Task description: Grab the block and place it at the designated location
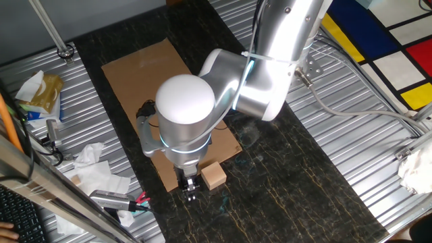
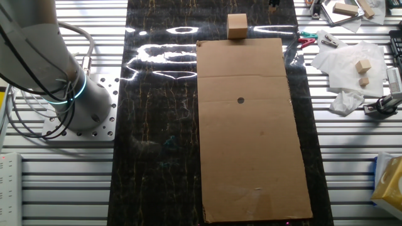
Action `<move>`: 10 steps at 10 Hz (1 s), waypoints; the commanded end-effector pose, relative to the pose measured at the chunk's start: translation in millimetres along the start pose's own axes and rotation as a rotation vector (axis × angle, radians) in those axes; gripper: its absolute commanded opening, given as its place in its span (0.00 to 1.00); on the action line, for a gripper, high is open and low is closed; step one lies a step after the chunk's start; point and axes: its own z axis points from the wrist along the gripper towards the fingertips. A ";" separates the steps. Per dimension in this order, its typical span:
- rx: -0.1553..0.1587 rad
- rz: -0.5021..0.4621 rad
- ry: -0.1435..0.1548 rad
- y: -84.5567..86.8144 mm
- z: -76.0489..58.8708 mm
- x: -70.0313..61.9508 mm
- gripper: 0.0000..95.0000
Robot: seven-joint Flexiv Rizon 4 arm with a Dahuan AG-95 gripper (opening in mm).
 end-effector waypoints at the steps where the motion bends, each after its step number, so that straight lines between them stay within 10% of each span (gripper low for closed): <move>1: 0.000 -0.001 0.004 1.1 -0.2 -0.8 0.60; 10: 0.001 -0.006 0.007 4.1 1.2 -5.0 0.60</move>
